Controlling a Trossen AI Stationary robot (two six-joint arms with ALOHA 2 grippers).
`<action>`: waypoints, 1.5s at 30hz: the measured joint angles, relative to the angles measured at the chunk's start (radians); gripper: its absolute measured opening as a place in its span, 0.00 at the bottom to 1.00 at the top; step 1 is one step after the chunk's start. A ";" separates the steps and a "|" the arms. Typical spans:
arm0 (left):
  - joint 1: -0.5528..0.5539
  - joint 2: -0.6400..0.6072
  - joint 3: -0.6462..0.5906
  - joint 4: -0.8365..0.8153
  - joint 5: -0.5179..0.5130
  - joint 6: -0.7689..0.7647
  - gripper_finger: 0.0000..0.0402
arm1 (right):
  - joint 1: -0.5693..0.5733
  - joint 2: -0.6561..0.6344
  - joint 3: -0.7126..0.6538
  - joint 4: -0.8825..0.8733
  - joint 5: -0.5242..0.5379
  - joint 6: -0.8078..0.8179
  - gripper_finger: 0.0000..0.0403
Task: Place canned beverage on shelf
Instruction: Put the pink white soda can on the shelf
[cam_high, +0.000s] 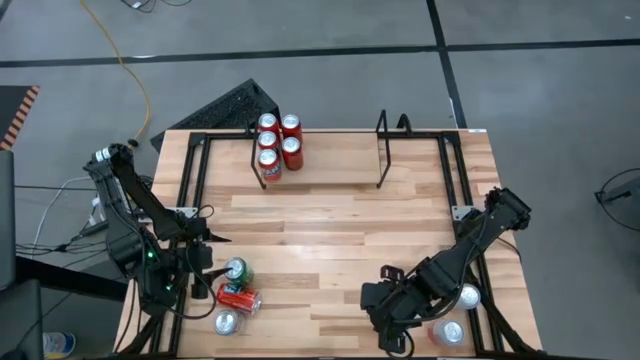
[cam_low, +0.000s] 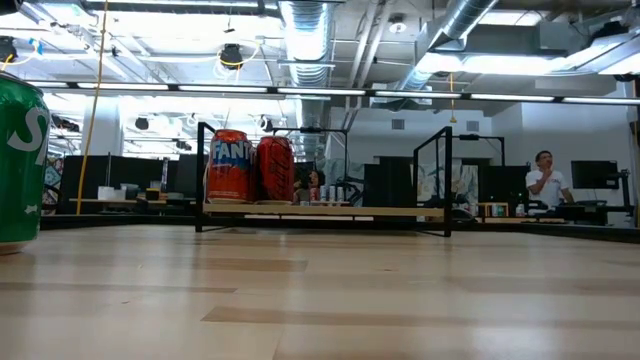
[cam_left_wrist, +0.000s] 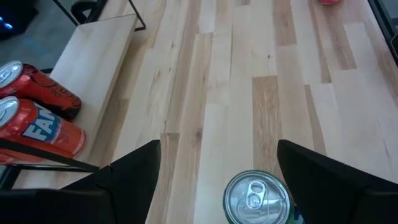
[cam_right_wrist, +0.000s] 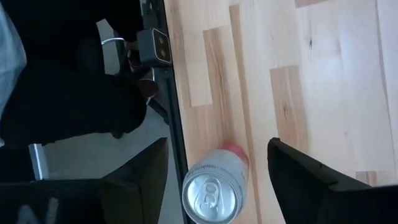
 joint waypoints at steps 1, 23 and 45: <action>0.000 0.000 0.000 0.000 0.000 0.000 0.76 | 0.000 0.000 0.000 0.001 0.000 0.004 0.63; 0.000 0.000 0.000 0.001 -0.021 0.001 0.76 | 0.109 0.049 -0.003 -0.110 0.084 0.163 0.87; 0.000 0.000 0.000 0.008 -0.029 -0.007 0.76 | 0.142 0.235 -0.002 -0.113 -0.093 0.209 0.87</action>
